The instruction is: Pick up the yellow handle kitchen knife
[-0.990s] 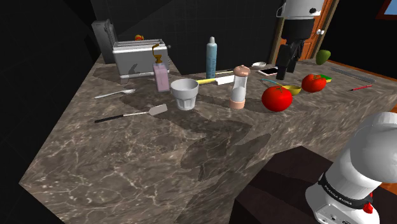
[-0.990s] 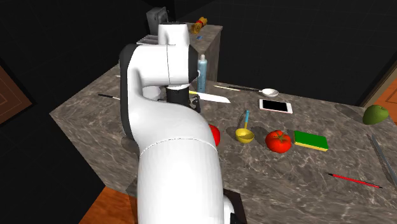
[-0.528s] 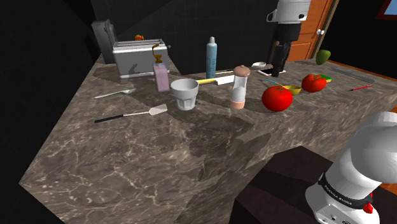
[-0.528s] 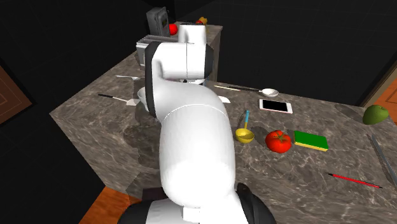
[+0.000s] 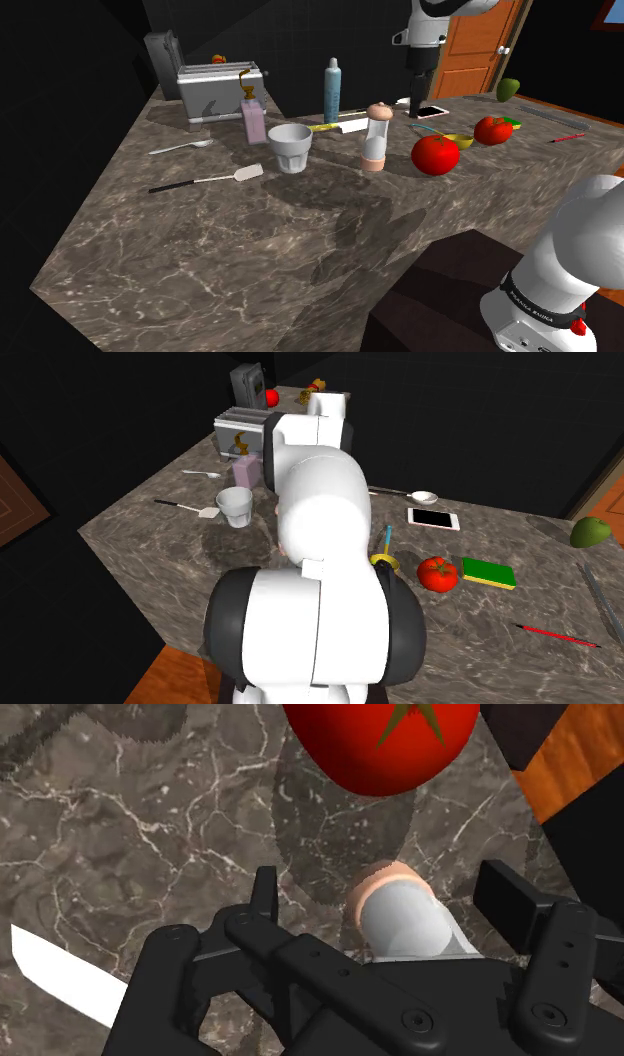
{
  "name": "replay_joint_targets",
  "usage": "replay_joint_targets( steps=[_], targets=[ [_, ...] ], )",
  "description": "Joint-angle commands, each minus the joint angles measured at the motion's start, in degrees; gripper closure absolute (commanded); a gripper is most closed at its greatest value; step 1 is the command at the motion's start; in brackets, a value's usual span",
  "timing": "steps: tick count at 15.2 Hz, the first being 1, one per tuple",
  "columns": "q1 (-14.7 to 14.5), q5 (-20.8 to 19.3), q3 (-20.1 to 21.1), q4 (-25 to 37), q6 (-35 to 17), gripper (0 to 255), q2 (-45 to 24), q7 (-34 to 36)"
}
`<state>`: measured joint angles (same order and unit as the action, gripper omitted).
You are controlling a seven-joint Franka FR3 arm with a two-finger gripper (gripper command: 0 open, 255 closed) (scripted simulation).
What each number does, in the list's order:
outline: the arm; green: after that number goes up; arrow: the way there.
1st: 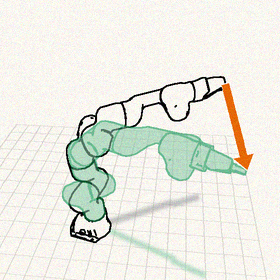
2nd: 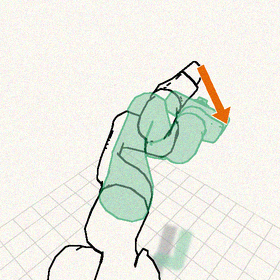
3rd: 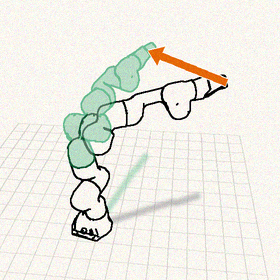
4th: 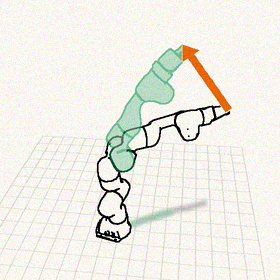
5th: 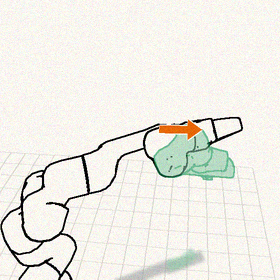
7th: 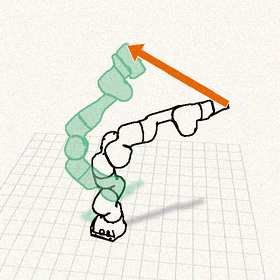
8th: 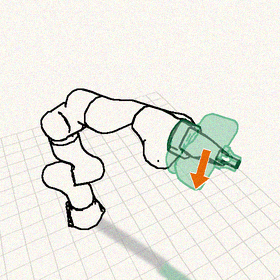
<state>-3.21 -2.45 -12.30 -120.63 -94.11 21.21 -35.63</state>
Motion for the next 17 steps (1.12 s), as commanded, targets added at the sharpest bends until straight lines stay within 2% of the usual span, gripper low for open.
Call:
replay_joint_targets(
  steps=[1, 9, 17],
  targets=[
    [-0.57, 0.40, -1.68, 3.22, -1.17, 0, -4.73, -5.33],
    [-0.87, 5.03, -5.12, 19.72, -2.19, 0, -24.40, -24.81],
    [2.25, 10.18, -3.28, 43.66, 2.61, 0, -45.68, -40.38]
  ],
)
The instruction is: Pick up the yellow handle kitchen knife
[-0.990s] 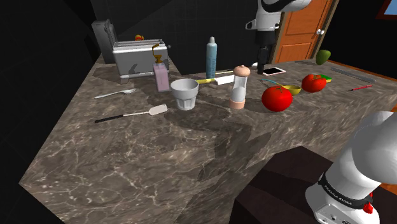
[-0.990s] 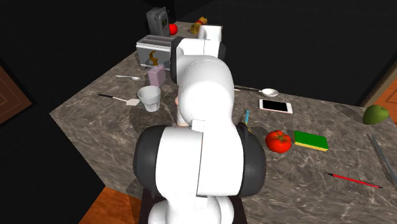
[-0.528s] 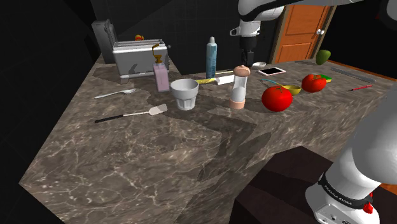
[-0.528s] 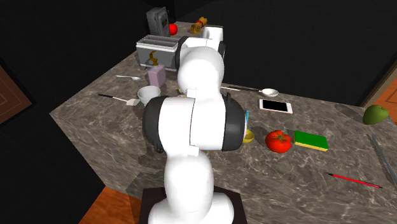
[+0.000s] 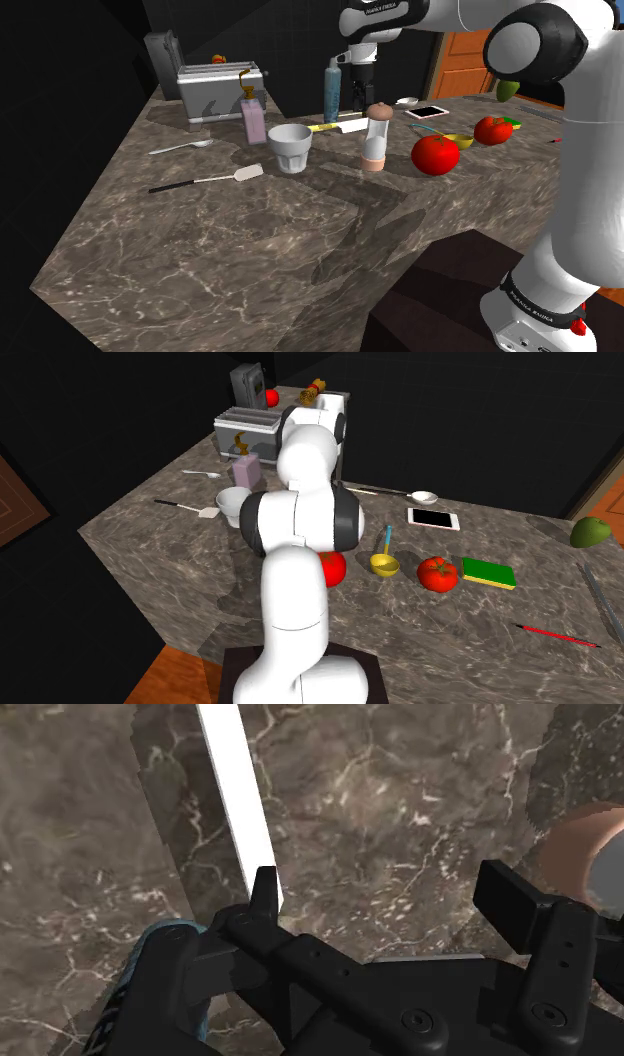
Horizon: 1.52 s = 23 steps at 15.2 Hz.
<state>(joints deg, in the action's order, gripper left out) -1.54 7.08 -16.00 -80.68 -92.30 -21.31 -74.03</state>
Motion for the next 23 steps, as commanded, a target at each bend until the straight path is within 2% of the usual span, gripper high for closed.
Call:
replay_joint_targets(
  steps=[1, 3, 10, 13, 14, 23],
  targets=[
    [1.10, 1.12, 0.90, 7.54, 1.91, 0, -6.06, -3.54],
    [2.18, 1.87, 1.98, 15.87, 4.54, 0, -12.03, -6.24],
    [1.70, 1.86, 2.08, 10.01, -1.01, 0, -11.76, -6.57],
    [1.67, 1.87, 2.09, 9.59, -1.45, 0, -11.78, -6.59],
    [1.66, 1.87, 2.09, 9.58, -1.44, 255, -11.76, -6.59],
    [1.67, 1.87, 2.09, 9.59, -1.44, 255, -11.78, -6.59]
  ],
)
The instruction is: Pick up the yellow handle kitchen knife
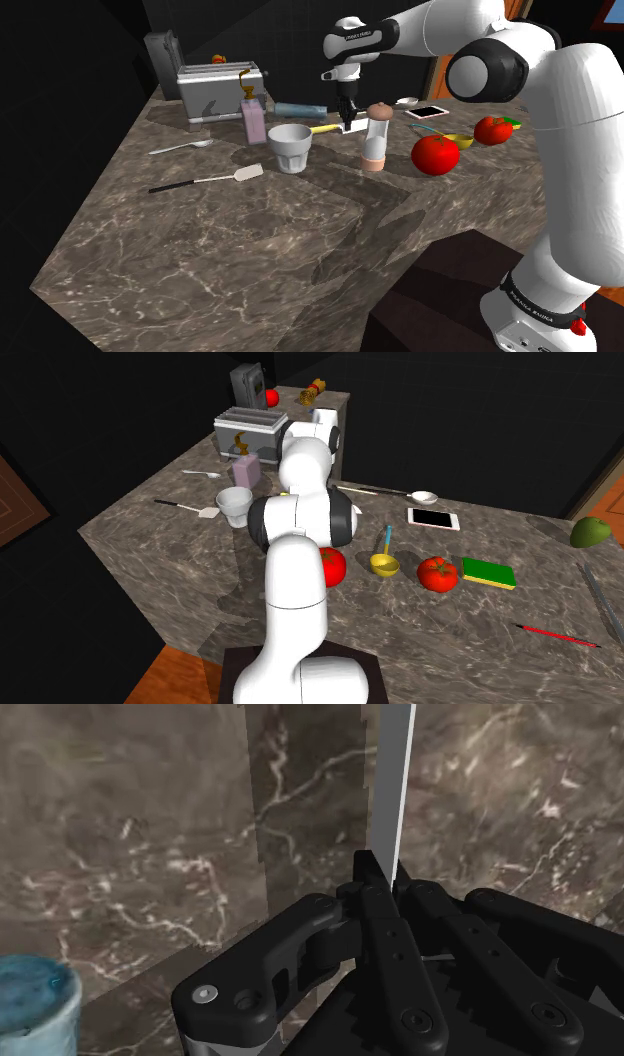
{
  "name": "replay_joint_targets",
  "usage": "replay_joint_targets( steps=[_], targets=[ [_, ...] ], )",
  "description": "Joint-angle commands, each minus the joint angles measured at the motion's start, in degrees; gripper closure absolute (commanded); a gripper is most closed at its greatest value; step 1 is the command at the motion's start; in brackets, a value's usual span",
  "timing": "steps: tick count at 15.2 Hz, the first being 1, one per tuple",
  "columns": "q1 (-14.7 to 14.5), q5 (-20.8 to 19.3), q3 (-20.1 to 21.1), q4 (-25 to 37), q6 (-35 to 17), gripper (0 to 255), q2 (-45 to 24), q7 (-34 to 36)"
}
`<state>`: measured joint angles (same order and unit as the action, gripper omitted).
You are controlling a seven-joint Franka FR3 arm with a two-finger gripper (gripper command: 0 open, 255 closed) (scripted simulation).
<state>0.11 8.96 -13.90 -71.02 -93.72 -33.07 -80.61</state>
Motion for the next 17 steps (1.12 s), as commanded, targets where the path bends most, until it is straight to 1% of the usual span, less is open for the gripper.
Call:
replay_joint_targets(
  steps=[1, 9, 15, 17],
  targets=[
    [0.07, -0.03, -0.02, 0.65, 0.72, 255, 0.01, 0.04],
    [0.71, -0.01, -0.06, 7.63, 7.17, 255, -0.47, 0.43],
    [1.52, 0.25, 0.02, 14.76, 12.78, 255, -1.94, 0.76],
    [1.55, 0.25, 0.02, 14.97, 12.93, 255, -1.99, 0.77]
  ],
)
